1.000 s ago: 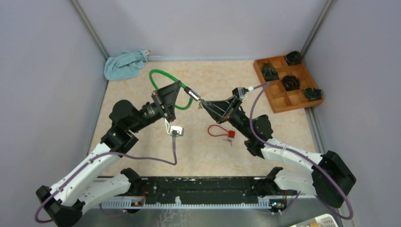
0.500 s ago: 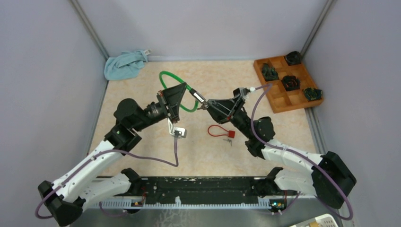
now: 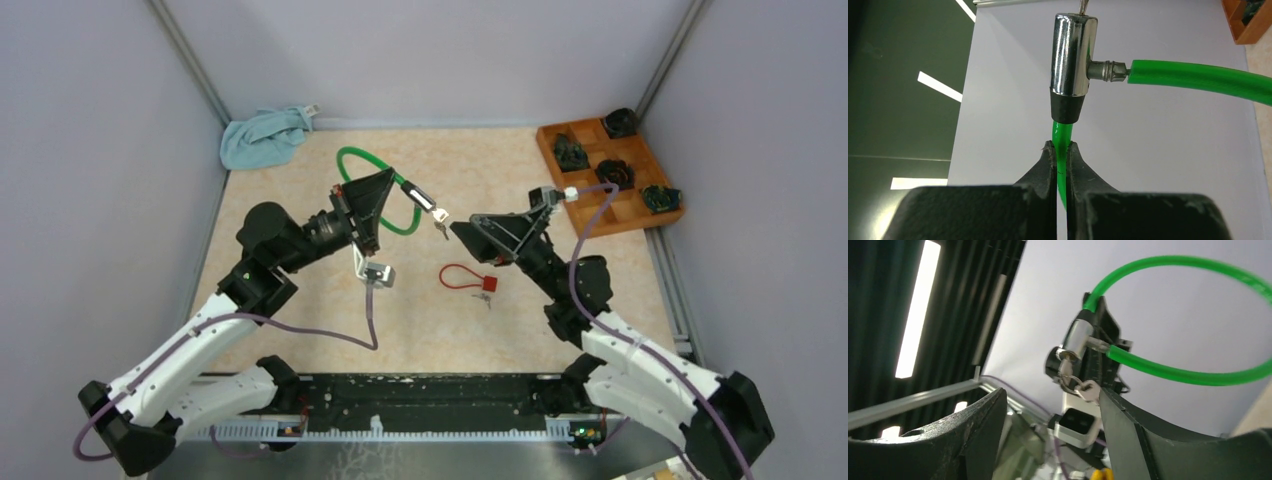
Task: Unlock with the key
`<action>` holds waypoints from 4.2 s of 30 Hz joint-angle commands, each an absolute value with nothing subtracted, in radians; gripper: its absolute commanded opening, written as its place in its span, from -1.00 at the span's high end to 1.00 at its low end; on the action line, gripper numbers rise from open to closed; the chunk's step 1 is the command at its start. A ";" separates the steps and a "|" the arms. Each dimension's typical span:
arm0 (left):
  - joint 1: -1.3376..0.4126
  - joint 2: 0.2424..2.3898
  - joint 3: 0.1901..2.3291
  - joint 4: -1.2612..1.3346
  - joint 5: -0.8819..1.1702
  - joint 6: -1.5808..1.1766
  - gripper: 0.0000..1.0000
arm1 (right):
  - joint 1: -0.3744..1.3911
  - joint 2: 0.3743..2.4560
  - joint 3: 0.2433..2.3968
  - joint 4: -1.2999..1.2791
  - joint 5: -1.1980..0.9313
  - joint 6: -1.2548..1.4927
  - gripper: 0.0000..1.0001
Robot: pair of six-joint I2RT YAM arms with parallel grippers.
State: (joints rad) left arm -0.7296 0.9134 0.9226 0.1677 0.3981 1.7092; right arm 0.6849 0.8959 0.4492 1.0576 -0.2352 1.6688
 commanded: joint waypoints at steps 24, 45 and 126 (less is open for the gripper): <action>-0.736 0.968 1.157 0.042 0.367 1.378 1.00 | 0.984 0.926 0.696 0.808 0.000 0.259 -0.20; -0.736 1.044 1.313 0.023 0.203 1.006 1.00 | 1.058 0.793 0.486 0.793 0.213 0.216 1.00; -0.668 1.058 1.141 -0.562 0.388 1.327 1.00 | 0.938 0.999 0.923 0.176 -0.089 0.584 0.16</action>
